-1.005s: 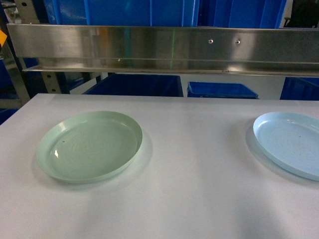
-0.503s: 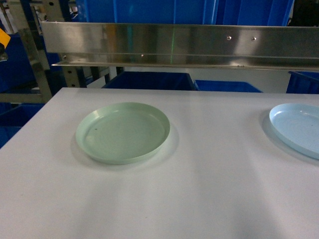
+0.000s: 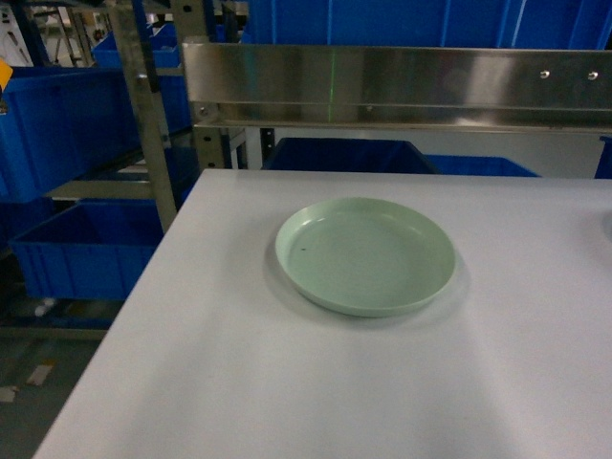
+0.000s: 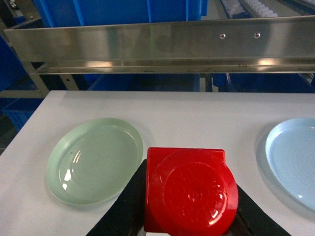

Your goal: Sort and place red and yellow blocks in left bins

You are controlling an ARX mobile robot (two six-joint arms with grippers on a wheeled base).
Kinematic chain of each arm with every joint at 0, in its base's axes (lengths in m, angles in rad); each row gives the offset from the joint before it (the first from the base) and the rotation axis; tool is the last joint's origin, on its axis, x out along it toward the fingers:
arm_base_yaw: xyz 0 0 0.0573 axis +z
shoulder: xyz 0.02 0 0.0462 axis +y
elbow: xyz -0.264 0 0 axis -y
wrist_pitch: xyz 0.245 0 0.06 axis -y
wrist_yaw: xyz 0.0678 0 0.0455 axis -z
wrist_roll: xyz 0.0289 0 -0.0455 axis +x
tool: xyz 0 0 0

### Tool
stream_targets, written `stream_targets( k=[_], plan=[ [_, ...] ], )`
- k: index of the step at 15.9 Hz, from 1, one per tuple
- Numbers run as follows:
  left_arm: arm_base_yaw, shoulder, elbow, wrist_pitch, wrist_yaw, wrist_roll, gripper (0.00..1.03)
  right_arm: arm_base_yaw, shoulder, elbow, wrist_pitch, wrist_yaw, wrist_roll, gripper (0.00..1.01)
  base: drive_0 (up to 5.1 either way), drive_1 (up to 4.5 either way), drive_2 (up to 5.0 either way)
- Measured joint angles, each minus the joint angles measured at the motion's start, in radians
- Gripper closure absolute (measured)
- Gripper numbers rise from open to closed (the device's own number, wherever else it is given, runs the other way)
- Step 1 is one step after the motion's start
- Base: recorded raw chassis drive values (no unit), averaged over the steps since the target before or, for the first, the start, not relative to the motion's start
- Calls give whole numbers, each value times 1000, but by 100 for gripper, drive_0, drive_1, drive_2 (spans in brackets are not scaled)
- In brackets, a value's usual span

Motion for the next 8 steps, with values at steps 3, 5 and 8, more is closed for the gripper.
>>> stream_targets(
  k=[3, 5, 8],
  plan=[
    [0, 0, 0, 0, 0, 0, 75, 0, 0, 0, 2, 0, 0, 73, -505, 240, 240],
    [0, 0, 0, 1, 0, 0, 75, -1, 0, 0, 5, 0, 0, 73, -498, 248, 248],
    [0, 0, 0, -1, 0, 0, 75, 0, 0, 0, 1, 0, 0, 73, -503, 242, 242]
  ],
)
